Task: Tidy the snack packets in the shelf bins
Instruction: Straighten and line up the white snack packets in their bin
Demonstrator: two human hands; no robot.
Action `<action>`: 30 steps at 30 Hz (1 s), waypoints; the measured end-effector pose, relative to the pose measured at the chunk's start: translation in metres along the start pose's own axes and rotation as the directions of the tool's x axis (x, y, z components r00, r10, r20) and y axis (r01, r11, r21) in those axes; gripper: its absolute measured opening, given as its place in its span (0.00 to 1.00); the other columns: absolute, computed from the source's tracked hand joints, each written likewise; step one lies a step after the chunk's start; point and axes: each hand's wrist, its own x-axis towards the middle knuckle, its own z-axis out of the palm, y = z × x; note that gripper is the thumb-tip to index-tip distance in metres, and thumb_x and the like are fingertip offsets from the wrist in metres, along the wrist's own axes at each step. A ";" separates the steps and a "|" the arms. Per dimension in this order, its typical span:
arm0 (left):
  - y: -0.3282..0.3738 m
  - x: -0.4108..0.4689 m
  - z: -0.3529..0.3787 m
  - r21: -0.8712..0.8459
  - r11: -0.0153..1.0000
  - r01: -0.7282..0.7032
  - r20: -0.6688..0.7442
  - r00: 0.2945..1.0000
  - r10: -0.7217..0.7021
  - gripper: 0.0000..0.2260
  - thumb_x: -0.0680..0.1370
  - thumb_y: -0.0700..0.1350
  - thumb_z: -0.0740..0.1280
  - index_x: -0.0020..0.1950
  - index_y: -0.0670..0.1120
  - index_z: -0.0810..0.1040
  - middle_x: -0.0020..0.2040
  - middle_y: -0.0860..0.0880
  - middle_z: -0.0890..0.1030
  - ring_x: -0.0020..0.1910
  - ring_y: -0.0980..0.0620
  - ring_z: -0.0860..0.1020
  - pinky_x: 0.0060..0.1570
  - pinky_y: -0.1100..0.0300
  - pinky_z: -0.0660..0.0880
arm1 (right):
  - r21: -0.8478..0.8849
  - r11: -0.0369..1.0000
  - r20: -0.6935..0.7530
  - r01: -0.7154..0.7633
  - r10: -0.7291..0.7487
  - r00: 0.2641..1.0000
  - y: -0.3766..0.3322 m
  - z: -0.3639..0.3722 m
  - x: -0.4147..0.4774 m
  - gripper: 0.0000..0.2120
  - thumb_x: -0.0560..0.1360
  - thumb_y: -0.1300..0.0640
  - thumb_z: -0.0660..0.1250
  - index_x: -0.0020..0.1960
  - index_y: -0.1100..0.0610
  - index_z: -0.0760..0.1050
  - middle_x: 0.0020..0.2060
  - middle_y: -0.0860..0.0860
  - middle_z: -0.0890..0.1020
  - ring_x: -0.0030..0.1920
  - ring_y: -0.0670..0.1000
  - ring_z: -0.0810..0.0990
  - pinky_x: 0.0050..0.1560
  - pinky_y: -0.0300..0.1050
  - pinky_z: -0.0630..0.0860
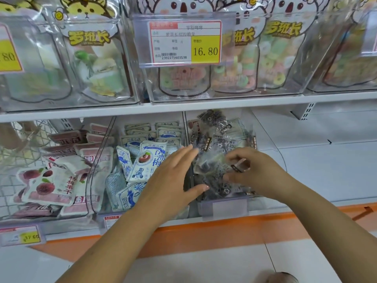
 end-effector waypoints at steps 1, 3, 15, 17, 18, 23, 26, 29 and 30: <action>0.001 0.001 -0.002 -0.023 1.000 -0.004 -0.005 1.000 0.004 0.41 0.72 0.66 0.65 0.77 0.62 0.43 0.74 0.67 0.44 0.73 0.66 0.42 0.73 0.60 0.47 | -0.008 0.999 0.003 0.049 -0.049 0.999 -0.002 -0.002 -0.002 0.15 0.68 0.51 0.76 0.49 0.39 0.74 0.50 0.40 0.75 0.47 0.40 0.75 0.43 0.29 0.70; 0.007 0.003 -0.005 -0.051 0.998 -0.037 -0.030 0.999 0.035 0.45 0.69 0.65 0.69 0.76 0.64 0.42 0.70 0.69 0.47 0.70 0.70 0.42 0.71 0.62 0.45 | -0.090 0.983 0.007 0.158 -0.158 0.987 -0.006 -0.001 -0.005 0.16 0.68 0.52 0.76 0.51 0.39 0.76 0.48 0.39 0.75 0.48 0.39 0.75 0.47 0.29 0.69; 0.014 0.012 0.008 0.039 0.991 -0.130 -0.117 0.984 0.134 0.18 0.68 0.64 0.71 0.53 0.58 0.73 0.62 0.61 0.75 0.66 0.64 0.65 0.74 0.58 0.43 | -0.077 0.990 0.062 -0.114 0.119 0.991 0.017 -0.022 0.008 0.07 0.78 0.53 0.65 0.51 0.48 0.81 0.46 0.42 0.82 0.42 0.44 0.81 0.46 0.38 0.77; 0.014 0.012 0.009 0.067 0.986 -0.150 -0.072 0.985 0.155 0.19 0.69 0.66 0.69 0.52 0.57 0.71 0.64 0.61 0.74 0.70 0.63 0.63 0.74 0.57 0.39 | -0.145 0.989 0.082 -0.034 0.047 0.996 0.022 -0.013 0.015 0.08 0.77 0.56 0.67 0.53 0.46 0.81 0.51 0.39 0.77 0.45 0.39 0.75 0.45 0.30 0.69; 0.015 0.011 0.008 0.073 0.985 -0.158 -0.064 0.985 0.163 0.20 0.69 0.66 0.69 0.52 0.57 0.70 0.64 0.61 0.74 0.69 0.63 0.63 0.74 0.58 0.38 | -0.157 0.988 0.074 -0.008 0.020 0.997 0.024 -0.009 0.018 0.09 0.76 0.57 0.69 0.54 0.47 0.81 0.53 0.40 0.76 0.46 0.39 0.73 0.48 0.30 0.68; 0.016 0.012 0.008 0.032 0.977 -0.210 -0.046 0.976 0.211 0.22 0.69 0.63 0.71 0.62 0.63 0.75 0.60 0.61 0.77 0.65 0.64 0.62 0.73 0.54 0.51 | -0.235 0.967 0.123 0.093 -0.065 0.990 0.025 0.003 0.028 0.19 0.72 0.57 0.72 0.63 0.54 0.77 0.59 0.48 0.76 0.58 0.48 0.75 0.66 0.40 0.68; 0.014 0.012 0.009 0.031 0.977 -0.210 -0.039 0.977 0.211 0.20 0.70 0.61 0.71 0.61 0.61 0.78 0.57 0.61 0.79 0.64 0.64 0.62 0.68 0.59 0.55 | -0.274 0.959 0.164 0.064 -0.019 0.986 0.026 0.004 0.031 0.27 0.73 0.54 0.72 0.70 0.50 0.70 0.67 0.46 0.73 0.65 0.47 0.72 0.60 0.29 0.61; 0.014 0.011 0.009 0.036 0.979 -0.202 -0.022 0.979 0.203 0.20 0.71 0.60 0.71 0.62 0.61 0.77 0.58 0.60 0.78 0.63 0.64 0.61 0.63 0.64 0.53 | -0.262 0.965 0.200 0.016 0.039 0.979 0.028 0.004 0.034 0.25 0.74 0.53 0.71 0.70 0.46 0.69 0.65 0.46 0.76 0.61 0.47 0.75 0.58 0.34 0.68; 0.015 0.011 0.009 0.047 0.979 -0.197 -0.009 0.980 0.197 0.20 0.71 0.60 0.70 0.63 0.62 0.77 0.59 0.60 0.77 0.64 0.64 0.60 0.62 0.65 0.53 | -0.233 0.972 0.202 -0.013 0.061 0.978 0.029 0.005 0.034 0.25 0.74 0.54 0.70 0.70 0.46 0.69 0.65 0.47 0.76 0.61 0.47 0.75 0.59 0.36 0.69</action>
